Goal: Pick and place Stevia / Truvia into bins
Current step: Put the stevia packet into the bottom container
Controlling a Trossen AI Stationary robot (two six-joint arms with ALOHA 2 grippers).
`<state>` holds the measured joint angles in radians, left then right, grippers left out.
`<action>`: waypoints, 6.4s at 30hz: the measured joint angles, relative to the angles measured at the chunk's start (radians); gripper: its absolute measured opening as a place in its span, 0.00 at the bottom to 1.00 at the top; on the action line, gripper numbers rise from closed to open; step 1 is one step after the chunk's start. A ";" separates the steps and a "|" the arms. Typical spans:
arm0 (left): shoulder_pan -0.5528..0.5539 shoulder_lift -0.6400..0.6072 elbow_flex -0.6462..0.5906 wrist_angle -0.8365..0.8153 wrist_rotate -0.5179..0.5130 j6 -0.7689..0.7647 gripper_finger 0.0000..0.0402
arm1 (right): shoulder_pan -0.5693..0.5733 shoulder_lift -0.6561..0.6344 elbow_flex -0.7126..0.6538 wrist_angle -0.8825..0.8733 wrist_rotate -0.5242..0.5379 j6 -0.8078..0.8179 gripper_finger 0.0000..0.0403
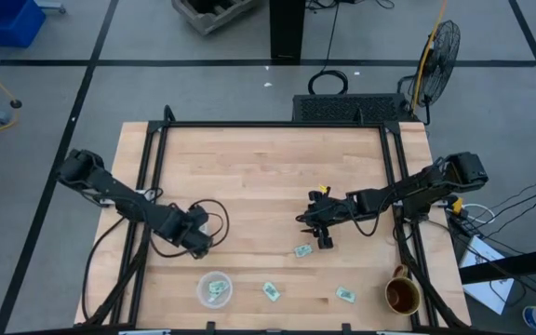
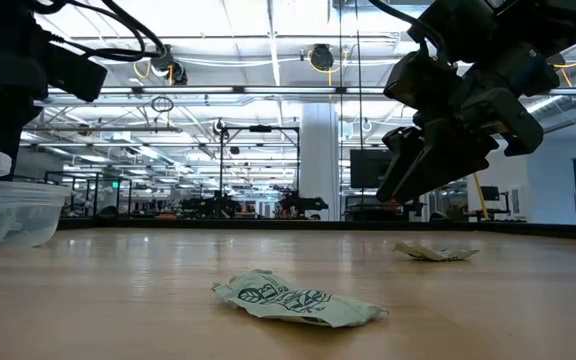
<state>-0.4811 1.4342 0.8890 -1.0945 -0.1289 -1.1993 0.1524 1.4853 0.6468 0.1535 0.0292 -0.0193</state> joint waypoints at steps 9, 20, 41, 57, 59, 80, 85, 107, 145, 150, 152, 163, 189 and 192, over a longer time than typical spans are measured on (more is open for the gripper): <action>0.029 0.000 0.000 0.000 -0.002 0.024 0.15 | 0.000 0.000 0.000 0.002 0.000 0.000 0.42; 0.107 -0.008 0.082 -0.007 0.019 0.064 0.16 | 0.012 0.000 0.000 0.015 -0.051 0.064 0.42; 0.186 -0.008 0.311 0.206 -0.340 0.466 0.16 | 0.252 0.125 0.027 0.247 0.105 0.052 0.42; 0.185 -0.008 0.311 0.226 -0.333 0.477 0.16 | 0.227 0.277 0.045 0.250 0.100 0.079 0.42; 0.185 -0.008 0.311 0.227 -0.333 0.493 0.16 | 0.223 0.287 0.046 0.250 0.099 0.081 0.41; 0.185 -0.008 0.311 0.231 -0.343 0.517 0.16 | 0.148 0.290 0.046 0.361 0.134 -0.081 0.00; 0.185 -0.008 0.311 0.233 -0.343 0.513 0.16 | 0.103 0.289 0.048 0.658 0.132 -0.131 0.00; 0.191 0.000 0.024 1.052 -0.219 1.133 0.16 | -0.101 0.288 0.050 1.115 -0.319 0.051 0.00; 0.331 0.000 -0.126 1.495 0.025 1.291 0.48 | -0.101 0.287 0.143 1.204 -0.323 -0.080 0.00; 0.332 0.000 -0.126 1.564 0.093 1.341 0.52 | -0.101 0.287 0.143 1.204 -0.323 -0.090 0.00; 0.331 0.000 -0.126 1.589 0.127 1.352 0.52 | -0.101 0.287 0.143 1.202 -0.323 -0.091 0.00; 0.331 0.000 -0.126 1.590 0.163 1.378 0.52 | -0.108 0.287 0.143 1.204 -0.322 -0.102 0.00; 0.358 0.000 -0.126 1.617 0.199 1.443 0.03 | -0.131 0.287 0.143 1.201 -0.322 -0.106 0.00; 0.358 0.000 -0.126 1.616 0.198 1.426 0.03 | -0.131 0.287 0.143 1.202 -0.323 -0.106 0.00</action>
<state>-0.1230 1.4342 0.7635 0.5217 0.0689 0.2265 0.0212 1.7725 0.7898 1.3552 -0.2939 -0.1249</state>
